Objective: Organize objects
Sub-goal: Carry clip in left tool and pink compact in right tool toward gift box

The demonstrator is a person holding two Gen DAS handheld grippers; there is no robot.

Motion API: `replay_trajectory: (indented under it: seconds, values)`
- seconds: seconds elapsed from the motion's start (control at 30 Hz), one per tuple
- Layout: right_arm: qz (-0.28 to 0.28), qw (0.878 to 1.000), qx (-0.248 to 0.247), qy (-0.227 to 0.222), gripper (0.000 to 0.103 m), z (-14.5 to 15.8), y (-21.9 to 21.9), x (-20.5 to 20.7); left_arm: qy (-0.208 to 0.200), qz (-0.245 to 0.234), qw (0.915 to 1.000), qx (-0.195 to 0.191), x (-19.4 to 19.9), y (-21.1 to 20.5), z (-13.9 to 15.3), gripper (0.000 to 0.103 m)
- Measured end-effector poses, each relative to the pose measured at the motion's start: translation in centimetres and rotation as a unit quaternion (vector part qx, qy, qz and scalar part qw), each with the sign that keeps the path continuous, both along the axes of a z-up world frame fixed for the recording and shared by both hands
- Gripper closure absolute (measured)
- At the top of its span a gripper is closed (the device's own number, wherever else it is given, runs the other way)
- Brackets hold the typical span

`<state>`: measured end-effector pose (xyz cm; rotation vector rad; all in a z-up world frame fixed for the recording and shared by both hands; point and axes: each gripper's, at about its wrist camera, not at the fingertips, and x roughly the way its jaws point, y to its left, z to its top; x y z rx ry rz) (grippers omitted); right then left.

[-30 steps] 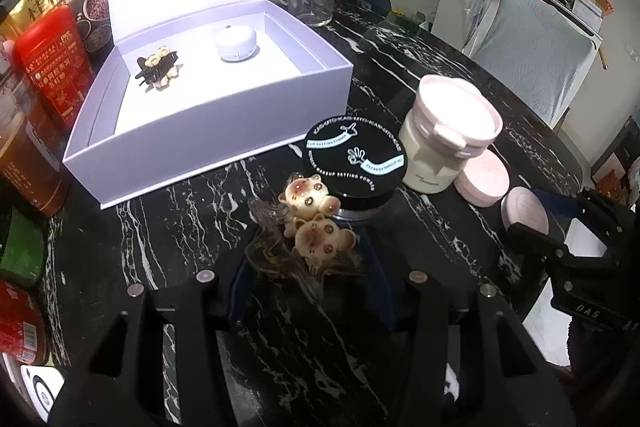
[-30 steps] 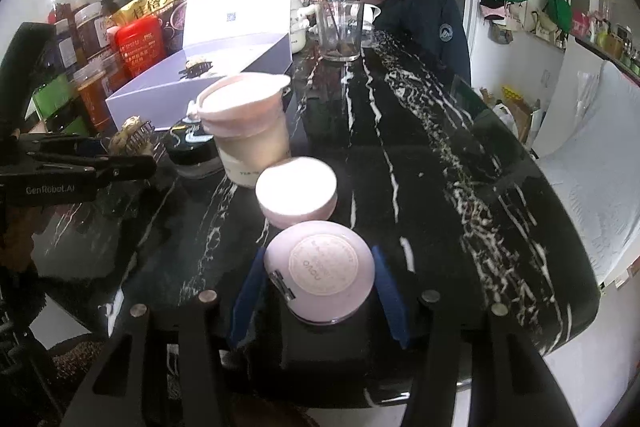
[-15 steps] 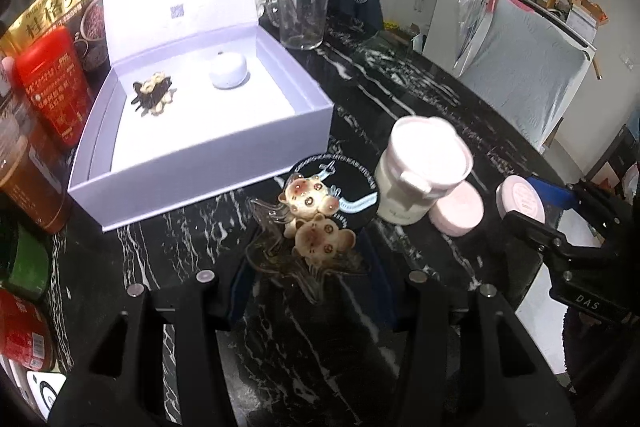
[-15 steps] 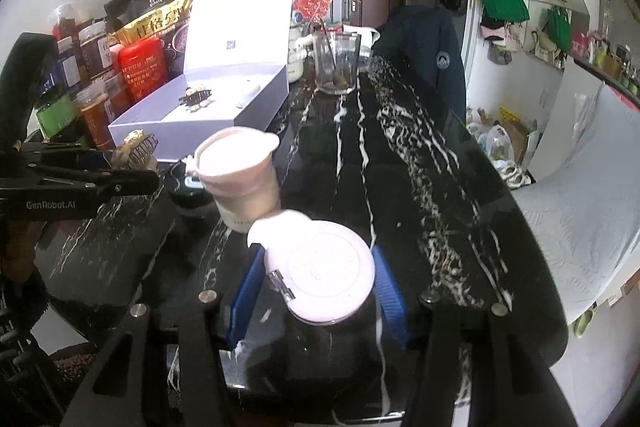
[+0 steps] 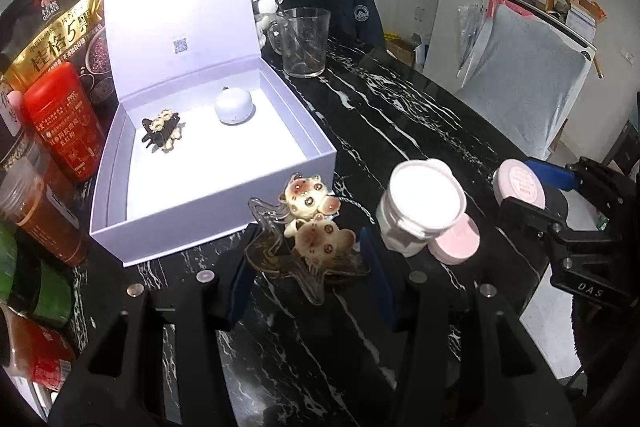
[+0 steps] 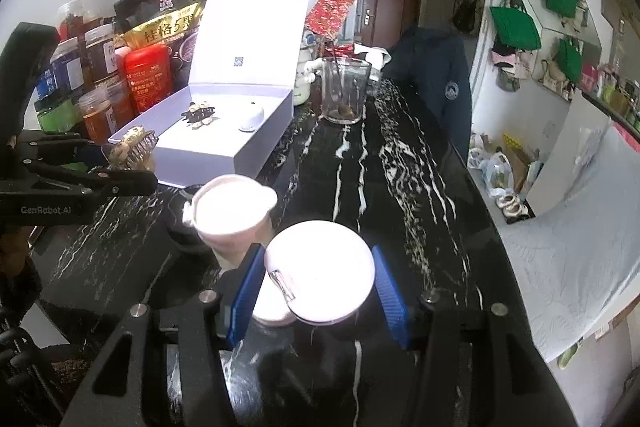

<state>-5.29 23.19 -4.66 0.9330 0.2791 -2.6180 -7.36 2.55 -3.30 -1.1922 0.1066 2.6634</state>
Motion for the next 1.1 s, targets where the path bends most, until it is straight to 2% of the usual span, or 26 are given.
replay_trajectory:
  seconds: [0.4, 0.73, 1.1]
  values:
    - [0.050, 0.998, 0.017, 0.037, 0.047, 2.8, -3.1, -3.1, 0.009, 0.038, 0.9990, -0.022, -2.0, -1.8, 1.8, 0.054]
    - [0.114, 0.992, 0.021, 0.051, 0.047, 4.5, -6.9, -5.9, 0.016, 0.075, 0.9963, -0.040, -3.1, -4.5, 2.8, 0.054]
    - [0.176, 0.984, 0.010, 0.033, 0.047, 4.1, -12.0, -7.9, 0.008, 0.134, 0.9897, -0.050, -3.1, -8.7, 3.0, 0.054]
